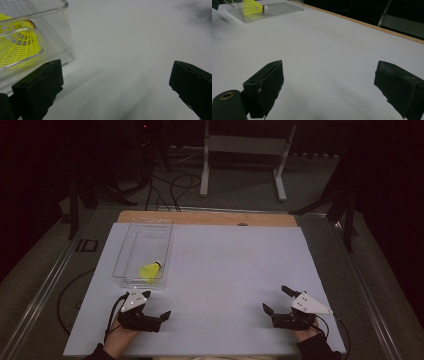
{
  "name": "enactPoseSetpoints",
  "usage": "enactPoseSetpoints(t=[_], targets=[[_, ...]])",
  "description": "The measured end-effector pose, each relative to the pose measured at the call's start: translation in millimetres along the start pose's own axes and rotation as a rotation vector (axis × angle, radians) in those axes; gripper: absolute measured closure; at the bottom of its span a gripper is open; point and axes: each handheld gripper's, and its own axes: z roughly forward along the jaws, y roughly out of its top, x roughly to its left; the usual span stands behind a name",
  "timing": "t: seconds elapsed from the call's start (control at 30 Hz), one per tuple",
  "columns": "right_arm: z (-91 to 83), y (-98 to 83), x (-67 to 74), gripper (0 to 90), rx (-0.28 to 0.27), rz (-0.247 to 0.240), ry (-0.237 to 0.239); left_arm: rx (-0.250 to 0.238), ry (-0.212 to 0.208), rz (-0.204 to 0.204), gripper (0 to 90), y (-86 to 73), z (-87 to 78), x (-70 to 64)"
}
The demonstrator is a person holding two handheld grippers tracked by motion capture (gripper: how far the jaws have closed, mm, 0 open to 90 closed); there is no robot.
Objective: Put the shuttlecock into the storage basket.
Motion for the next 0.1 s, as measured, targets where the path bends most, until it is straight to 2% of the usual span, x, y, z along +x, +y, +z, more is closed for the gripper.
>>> enactPoseSetpoints(t=[0.1], targets=[[0.3, -0.2, -0.3, 8.8, 0.001, 0.004, 0.000, -0.007, 0.000, -0.004, 0.0, 0.3, -0.1, -0.1]])
